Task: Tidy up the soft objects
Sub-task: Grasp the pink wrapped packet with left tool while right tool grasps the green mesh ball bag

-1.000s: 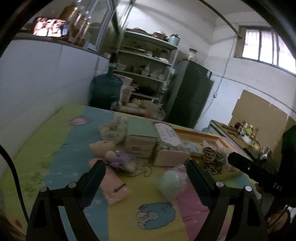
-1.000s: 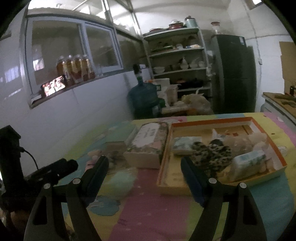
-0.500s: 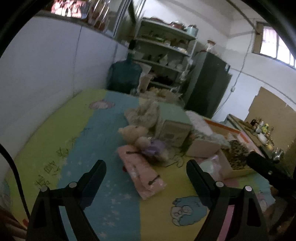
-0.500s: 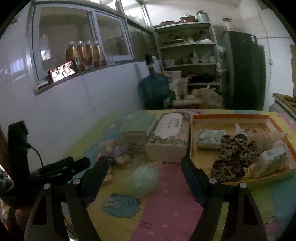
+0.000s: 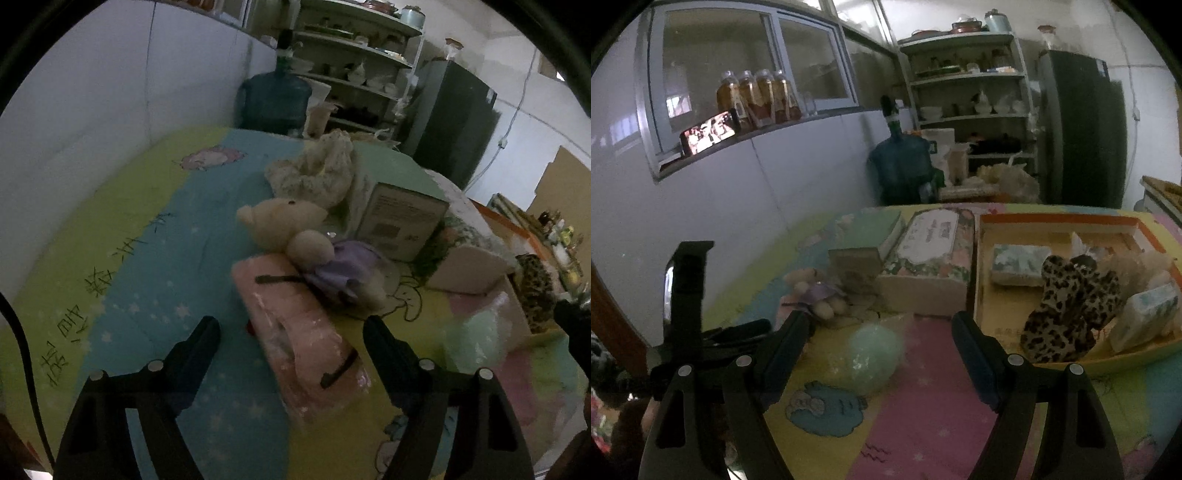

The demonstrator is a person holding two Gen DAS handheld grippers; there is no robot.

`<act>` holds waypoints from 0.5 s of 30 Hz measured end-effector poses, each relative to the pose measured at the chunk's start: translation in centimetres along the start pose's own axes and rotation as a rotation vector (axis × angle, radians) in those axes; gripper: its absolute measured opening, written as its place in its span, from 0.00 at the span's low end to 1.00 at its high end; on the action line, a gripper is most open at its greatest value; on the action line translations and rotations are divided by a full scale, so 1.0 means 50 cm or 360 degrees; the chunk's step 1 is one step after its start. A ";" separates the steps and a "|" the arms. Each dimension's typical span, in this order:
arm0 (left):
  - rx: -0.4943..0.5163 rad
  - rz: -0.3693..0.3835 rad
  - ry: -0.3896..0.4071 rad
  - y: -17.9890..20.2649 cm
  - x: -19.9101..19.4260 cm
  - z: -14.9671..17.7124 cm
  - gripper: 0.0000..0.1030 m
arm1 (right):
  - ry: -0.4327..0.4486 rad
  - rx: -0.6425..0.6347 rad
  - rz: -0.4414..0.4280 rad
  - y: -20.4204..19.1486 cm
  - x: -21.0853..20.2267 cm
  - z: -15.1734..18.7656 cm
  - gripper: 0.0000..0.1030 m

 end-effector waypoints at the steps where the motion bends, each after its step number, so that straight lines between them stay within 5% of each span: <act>1: 0.0009 -0.0011 -0.0003 0.002 0.001 0.001 0.77 | -0.0007 -0.0001 -0.0005 0.000 0.003 0.002 0.79; 7: 0.0140 -0.0017 -0.0009 0.011 -0.001 0.011 0.76 | -0.0041 -0.0024 -0.0057 -0.008 0.016 0.008 0.79; 11: 0.0226 -0.0045 0.0012 -0.004 -0.013 0.019 0.45 | -0.0044 -0.0024 -0.0073 -0.013 0.018 0.011 0.79; 15: 0.0169 0.0054 0.0012 -0.037 -0.028 0.023 0.42 | -0.0076 -0.0019 -0.0084 -0.016 0.027 0.019 0.79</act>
Point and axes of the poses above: each gripper's, at about its wrist camera, not at the fingertips, and x roughly the way its jaws point, y to its right, z to its underside, the point moved 2 cm from there along x, roughly the way its jaws point, and after that the axes turned 2 degrees about -z, right-handed, at the moved point
